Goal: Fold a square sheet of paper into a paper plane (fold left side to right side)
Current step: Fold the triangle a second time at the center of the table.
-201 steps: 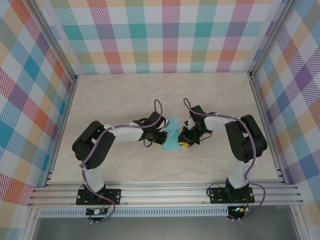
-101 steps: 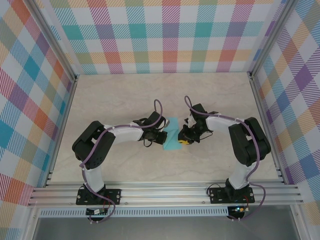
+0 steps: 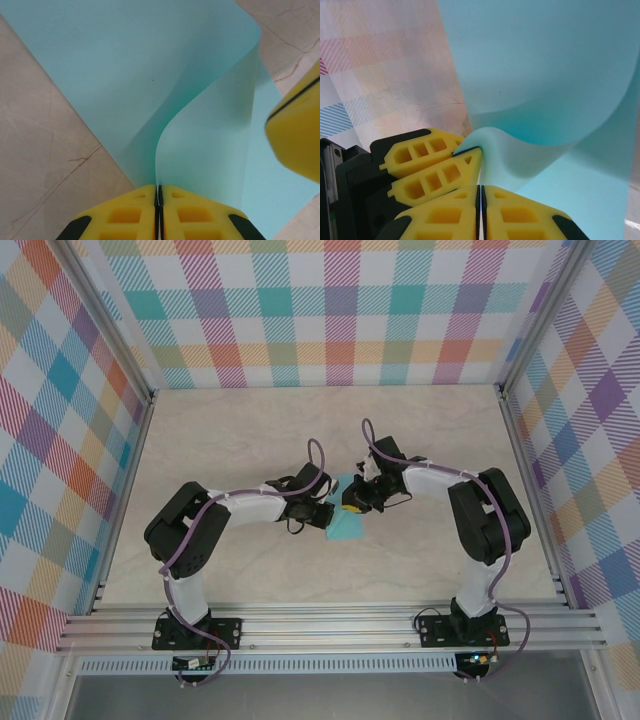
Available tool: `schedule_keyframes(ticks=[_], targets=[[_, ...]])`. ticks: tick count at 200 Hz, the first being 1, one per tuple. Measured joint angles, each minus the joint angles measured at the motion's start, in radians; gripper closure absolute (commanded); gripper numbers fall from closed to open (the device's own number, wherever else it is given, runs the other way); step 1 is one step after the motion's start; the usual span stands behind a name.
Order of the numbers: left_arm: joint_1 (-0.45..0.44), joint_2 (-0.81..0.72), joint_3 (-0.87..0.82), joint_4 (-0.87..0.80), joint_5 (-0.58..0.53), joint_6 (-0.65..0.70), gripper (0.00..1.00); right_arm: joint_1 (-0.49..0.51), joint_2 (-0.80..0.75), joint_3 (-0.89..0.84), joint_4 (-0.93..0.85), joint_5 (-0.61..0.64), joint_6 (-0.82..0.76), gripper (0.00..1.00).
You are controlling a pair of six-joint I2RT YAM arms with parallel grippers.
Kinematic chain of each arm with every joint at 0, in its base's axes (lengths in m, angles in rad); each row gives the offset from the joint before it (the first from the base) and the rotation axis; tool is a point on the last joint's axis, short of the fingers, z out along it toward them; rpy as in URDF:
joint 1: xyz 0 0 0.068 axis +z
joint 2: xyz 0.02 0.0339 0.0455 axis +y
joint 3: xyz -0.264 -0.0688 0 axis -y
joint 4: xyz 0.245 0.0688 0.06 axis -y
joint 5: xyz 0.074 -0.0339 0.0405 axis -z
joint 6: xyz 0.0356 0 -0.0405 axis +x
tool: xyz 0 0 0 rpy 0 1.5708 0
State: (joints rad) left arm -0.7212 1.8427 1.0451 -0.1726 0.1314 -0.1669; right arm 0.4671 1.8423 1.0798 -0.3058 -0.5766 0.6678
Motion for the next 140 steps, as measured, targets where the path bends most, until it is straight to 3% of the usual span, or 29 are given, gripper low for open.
schedule_keyframes(ticks=[140], targets=[[0.001, 0.000, 0.000, 0.000, 0.003, 0.000, 0.91, 0.010, 0.076, 0.014, -0.040, 0.057, -0.014, 0.90]])
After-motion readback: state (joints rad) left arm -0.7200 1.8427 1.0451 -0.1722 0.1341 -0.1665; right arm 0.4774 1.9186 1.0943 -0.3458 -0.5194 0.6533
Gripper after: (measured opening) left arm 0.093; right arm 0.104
